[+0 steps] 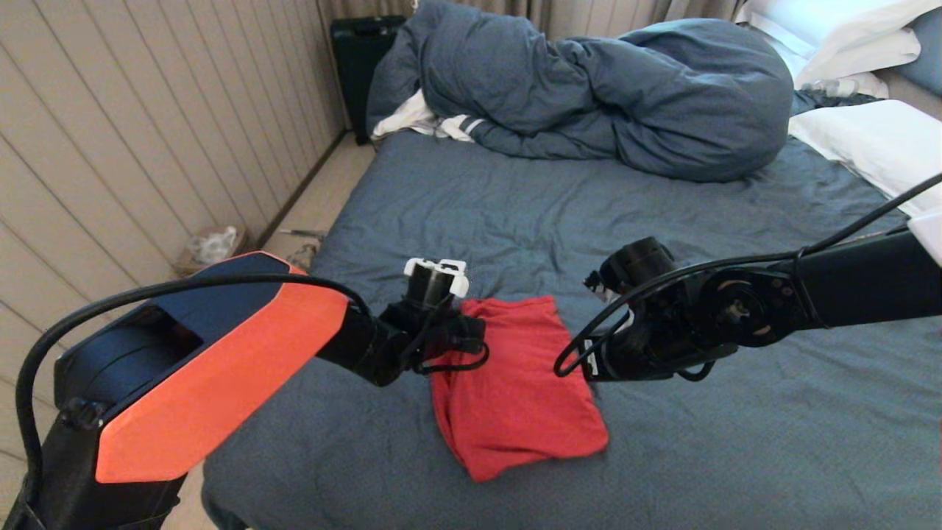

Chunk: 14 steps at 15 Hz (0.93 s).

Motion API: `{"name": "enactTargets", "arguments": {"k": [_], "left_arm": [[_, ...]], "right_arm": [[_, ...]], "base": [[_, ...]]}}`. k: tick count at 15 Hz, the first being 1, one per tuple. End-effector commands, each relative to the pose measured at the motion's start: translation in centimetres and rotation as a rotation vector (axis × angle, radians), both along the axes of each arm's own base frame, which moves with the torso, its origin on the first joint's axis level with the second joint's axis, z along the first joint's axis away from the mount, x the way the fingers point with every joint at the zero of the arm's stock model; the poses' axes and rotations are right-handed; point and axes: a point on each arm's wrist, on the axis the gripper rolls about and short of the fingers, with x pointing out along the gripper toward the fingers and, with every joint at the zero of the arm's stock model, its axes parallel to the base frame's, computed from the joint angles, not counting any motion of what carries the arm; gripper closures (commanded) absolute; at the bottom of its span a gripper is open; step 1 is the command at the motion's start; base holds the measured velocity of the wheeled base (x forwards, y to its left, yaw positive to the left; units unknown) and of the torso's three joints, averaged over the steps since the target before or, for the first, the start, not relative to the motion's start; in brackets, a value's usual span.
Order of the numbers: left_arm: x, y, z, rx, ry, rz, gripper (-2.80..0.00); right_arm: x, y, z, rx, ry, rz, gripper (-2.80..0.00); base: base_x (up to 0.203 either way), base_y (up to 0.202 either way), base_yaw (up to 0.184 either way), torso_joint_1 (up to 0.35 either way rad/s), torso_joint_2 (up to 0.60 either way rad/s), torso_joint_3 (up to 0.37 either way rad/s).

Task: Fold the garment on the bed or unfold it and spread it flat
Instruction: Fold the red T-shirt, then unford the red T-shirt

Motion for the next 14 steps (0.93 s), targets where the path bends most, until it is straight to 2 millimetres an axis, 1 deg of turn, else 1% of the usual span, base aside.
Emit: {"name": "enactTargets", "arguments": {"k": [1, 4, 6, 7, 8, 9, 11, 13, 14], "left_arm": [[1.0, 0.4, -0.7, 0.0, 0.001, 0.02, 0.0], [2.3, 1.0, -0.7, -0.007, -0.008, 0.047, 0.0], [2.7, 1.3, -0.6, -0.006, -0.005, 0.056, 0.0], [2.9, 1.6, -0.1, -0.013, -0.013, 0.064, 0.0], [2.8, 1.9, 0.9, -0.026, -0.025, 0.071, 0.0], [2.6, 2.2, 2.3, -0.04, -0.043, 0.074, 0.0], [1.2, 3.2, 6.2, -0.072, -0.082, 0.082, 0.0], [-1.1, 4.8, 10.7, -0.107, -0.139, 0.099, 0.0], [-2.6, 5.8, 12.9, -0.12, -0.17, 0.116, 0.0]], "right_arm": [[0.0, 0.1, 0.0, 0.001, -0.001, -0.001, 0.0], [0.2, 0.1, 0.0, 0.013, -0.032, -0.002, 0.0], [0.2, 0.1, -0.1, 0.013, -0.032, -0.002, 0.0], [0.1, 0.0, 0.0, 0.014, -0.035, -0.004, 0.0], [0.1, 0.0, 0.3, 0.017, -0.041, -0.004, 0.0], [-0.1, -0.1, 0.6, 0.02, -0.049, -0.005, 0.0], [-0.8, -0.4, 2.3, 0.041, -0.091, -0.007, 0.0], [-2.2, -1.2, 4.8, 0.07, -0.156, -0.01, 0.0], [-3.3, -1.8, 6.2, 0.084, -0.195, -0.015, 0.0]], "base": [[0.0, 0.0, 0.0, 0.0, 0.0, 0.0], [0.0, 0.0, 0.0, 0.0, 0.0, 0.0], [0.0, 0.0, 0.0, 0.0, 0.0, 0.0], [0.0, 0.0, 0.0, 0.0, 0.0, 0.0], [0.0, 0.0, 0.0, 0.0, 0.0, 0.0], [0.0, 0.0, 0.0, 0.0, 0.0, 0.0], [0.0, 0.0, 0.0, 0.0, 0.0, 0.0], [0.0, 0.0, 0.0, 0.0, 0.0, 0.0], [0.0, 0.0, 0.0, 0.0, 0.0, 0.0]]}}
